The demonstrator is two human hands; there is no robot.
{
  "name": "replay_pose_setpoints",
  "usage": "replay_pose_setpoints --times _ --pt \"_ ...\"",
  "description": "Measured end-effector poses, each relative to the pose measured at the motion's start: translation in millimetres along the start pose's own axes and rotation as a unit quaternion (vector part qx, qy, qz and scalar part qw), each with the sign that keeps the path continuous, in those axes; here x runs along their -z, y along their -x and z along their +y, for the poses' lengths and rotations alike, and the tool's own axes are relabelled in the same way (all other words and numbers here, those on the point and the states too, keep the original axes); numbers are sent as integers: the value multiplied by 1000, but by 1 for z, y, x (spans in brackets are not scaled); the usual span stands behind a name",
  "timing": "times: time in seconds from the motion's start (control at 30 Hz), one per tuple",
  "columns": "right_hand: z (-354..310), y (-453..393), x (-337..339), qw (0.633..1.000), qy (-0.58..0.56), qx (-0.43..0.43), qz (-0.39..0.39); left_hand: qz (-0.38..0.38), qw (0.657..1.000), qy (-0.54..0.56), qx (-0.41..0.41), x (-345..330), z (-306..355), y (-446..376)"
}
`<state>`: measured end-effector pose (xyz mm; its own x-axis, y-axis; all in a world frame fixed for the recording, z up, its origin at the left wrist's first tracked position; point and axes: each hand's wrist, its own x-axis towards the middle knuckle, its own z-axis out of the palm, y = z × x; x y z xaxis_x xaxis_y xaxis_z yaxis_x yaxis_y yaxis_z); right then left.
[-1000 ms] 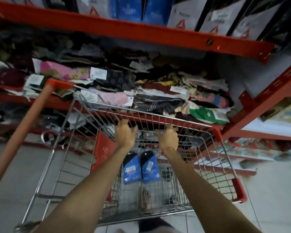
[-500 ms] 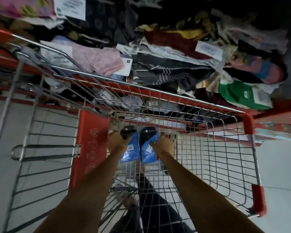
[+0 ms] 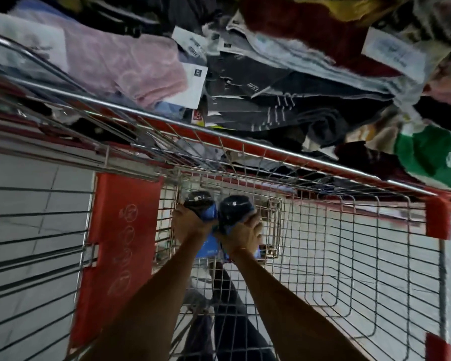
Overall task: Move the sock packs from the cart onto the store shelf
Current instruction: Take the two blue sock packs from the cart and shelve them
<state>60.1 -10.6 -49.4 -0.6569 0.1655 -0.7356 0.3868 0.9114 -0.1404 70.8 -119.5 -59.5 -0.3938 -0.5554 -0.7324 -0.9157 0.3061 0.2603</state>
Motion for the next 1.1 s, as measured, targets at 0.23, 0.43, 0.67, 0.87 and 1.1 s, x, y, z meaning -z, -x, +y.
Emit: replay_pose_setpoints --times 0.23,0.43,0.67,0.87,1.1 --pt "16 -1 8 998 -46 36 24 11 999 4 -31 1 -6 8" --pt "26 26 40 993 -79 46 76 37 997 11 -67 24 -14 34" --pt "24 95 93 970 -134 119 165 75 984 88 -136 76 -8 86" --pt "12 157 140 926 -205 200 247 140 947 170 -232 138 16 143" --pt "-17 221 203 855 -238 283 365 222 877 233 -358 220 53 210"
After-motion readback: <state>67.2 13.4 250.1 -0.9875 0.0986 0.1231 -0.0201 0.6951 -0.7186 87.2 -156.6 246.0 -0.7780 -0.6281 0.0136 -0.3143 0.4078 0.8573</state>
